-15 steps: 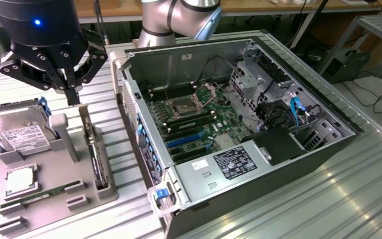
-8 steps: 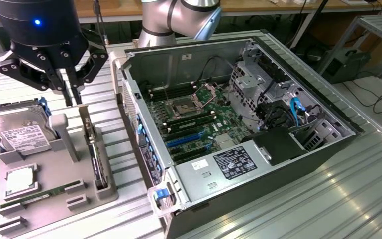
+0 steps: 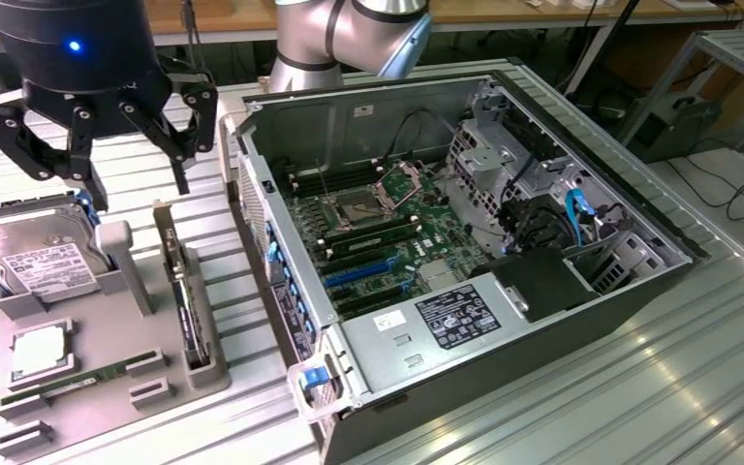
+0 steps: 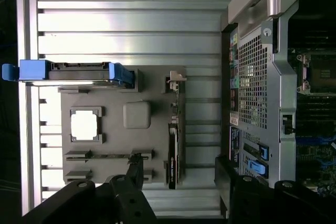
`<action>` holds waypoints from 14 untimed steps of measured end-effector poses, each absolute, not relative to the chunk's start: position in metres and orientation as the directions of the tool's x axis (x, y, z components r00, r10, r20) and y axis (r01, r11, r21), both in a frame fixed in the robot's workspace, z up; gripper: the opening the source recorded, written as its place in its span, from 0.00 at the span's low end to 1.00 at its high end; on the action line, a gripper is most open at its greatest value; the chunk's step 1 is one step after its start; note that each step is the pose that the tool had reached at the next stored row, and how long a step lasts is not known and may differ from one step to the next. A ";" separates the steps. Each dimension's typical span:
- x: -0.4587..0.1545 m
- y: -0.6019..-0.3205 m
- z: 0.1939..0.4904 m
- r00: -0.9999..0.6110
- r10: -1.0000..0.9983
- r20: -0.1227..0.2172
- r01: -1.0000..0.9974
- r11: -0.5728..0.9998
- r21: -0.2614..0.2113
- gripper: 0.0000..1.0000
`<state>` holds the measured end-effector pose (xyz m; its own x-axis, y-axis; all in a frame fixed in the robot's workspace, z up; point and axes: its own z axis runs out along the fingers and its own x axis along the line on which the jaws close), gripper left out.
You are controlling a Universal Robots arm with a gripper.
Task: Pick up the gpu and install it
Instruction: 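Pick up the gpu and move the gpu toward the slot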
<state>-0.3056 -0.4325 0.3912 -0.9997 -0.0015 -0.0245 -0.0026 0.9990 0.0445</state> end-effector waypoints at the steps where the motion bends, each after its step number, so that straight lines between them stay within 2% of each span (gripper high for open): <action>1: -0.306 -0.433 0.390 -1.000 -0.008 -0.024 -0.009 0.999 0.045 0.66; 14: -0.306 -0.435 0.366 -1.000 -0.017 -0.023 -0.018 0.999 0.045 0.66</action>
